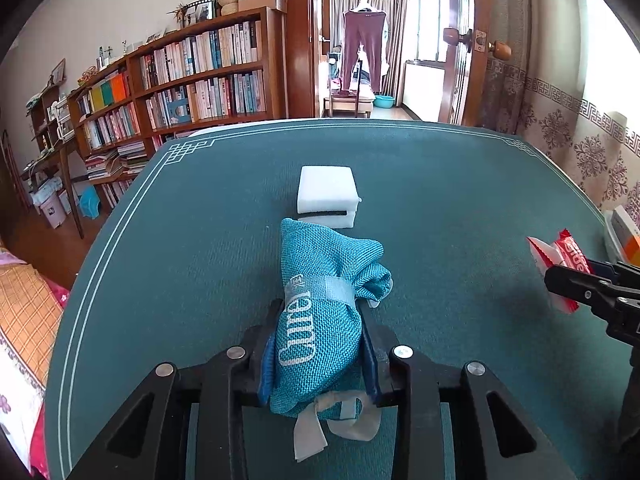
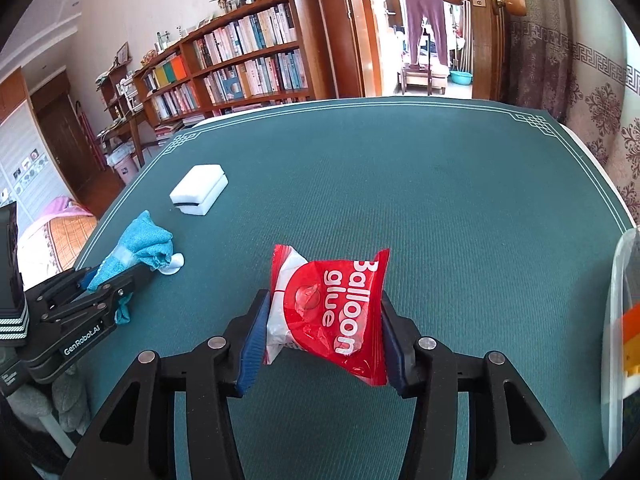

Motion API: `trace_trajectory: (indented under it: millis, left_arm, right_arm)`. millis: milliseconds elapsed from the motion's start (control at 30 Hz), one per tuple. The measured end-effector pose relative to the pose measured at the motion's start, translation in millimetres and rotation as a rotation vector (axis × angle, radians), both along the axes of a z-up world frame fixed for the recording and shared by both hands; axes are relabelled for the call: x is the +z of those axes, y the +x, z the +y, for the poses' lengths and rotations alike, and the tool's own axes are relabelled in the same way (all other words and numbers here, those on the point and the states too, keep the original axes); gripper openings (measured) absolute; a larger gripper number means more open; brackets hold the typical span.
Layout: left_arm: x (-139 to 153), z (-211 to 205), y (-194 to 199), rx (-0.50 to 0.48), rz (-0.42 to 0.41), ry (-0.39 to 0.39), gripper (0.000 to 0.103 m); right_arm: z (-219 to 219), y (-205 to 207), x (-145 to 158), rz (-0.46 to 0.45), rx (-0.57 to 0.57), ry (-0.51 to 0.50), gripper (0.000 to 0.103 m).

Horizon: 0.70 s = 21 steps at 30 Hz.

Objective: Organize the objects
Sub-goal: 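Carry the red packet into the bowl and open the right gripper while the left holds the towel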

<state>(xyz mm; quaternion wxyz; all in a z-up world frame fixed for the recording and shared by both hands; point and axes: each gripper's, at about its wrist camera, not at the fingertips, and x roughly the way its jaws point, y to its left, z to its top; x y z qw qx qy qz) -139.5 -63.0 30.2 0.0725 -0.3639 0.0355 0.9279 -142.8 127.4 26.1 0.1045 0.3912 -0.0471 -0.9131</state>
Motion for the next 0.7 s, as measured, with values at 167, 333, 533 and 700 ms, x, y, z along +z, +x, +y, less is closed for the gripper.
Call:
trace_trajectory:
  millis: [167,333,533,700]
  left_arm:
    - [3,7,5,-0.004,0.023,-0.024,0.035]
    - [4,19,11,-0.019,0.037,-0.059,0.035]
    - [7,34,21,-0.046,0.048,-0.084,0.035]
    - [8,47,29,-0.066,0.044,-0.09,0.035]
  right_arm:
    - [8,23,9,0.013,-0.006,-0.016,0.051]
    - [21,44,14,0.017,-0.017,-0.032,0.051]
    - [39,65,20,0.027,-0.04,-0.039,0.051]
    - [54,79,21,0.03,-0.061,-0.053,0.051]
